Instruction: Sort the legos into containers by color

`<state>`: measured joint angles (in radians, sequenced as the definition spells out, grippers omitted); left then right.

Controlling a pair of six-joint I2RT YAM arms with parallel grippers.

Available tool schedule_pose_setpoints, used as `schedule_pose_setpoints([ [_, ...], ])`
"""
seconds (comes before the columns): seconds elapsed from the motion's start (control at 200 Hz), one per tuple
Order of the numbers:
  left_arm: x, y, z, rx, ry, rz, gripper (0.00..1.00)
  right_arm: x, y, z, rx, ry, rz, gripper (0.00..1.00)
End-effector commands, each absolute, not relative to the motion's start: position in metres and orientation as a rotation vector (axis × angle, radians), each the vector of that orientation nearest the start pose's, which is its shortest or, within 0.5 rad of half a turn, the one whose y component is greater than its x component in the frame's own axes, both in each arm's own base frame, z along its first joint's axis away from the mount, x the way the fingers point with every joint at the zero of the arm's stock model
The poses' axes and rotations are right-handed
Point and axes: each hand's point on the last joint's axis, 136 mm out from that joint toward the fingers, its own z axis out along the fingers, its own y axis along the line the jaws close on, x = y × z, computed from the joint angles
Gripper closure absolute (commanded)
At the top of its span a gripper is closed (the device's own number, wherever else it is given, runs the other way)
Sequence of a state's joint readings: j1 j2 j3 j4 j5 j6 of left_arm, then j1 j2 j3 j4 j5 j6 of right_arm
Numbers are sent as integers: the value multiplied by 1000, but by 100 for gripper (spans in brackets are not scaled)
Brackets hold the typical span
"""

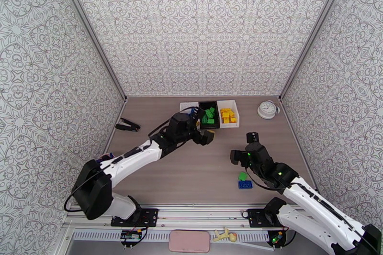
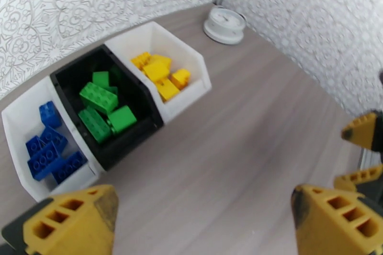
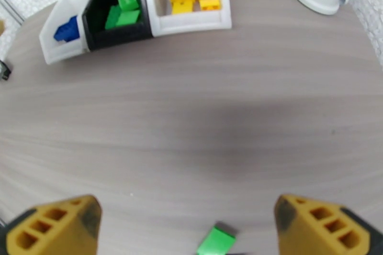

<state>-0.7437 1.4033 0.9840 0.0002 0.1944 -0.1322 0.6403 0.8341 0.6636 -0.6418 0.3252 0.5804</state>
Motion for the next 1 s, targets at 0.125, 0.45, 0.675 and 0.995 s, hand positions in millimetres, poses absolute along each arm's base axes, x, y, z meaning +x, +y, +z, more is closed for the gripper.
schedule_pose_setpoints([
  [0.125, 229, -334, 231, 972, 1820, -805, 0, 220, 104, 120, 211, 2496, 212, 1],
  [0.45, 166, -347, 225, 1246, 1719, -952, 0, 204, 100, 80, 447, 2634, 192, 3],
  [0.675, 151, -354, 220, 1362, 1691, -1009, 0, 200, 103, 53, 528, 2712, 163, 7],
  [0.995, 147, -355, 212, 1414, 1685, -999, 0, 202, 110, 32, 531, 2771, 147, 17],
])
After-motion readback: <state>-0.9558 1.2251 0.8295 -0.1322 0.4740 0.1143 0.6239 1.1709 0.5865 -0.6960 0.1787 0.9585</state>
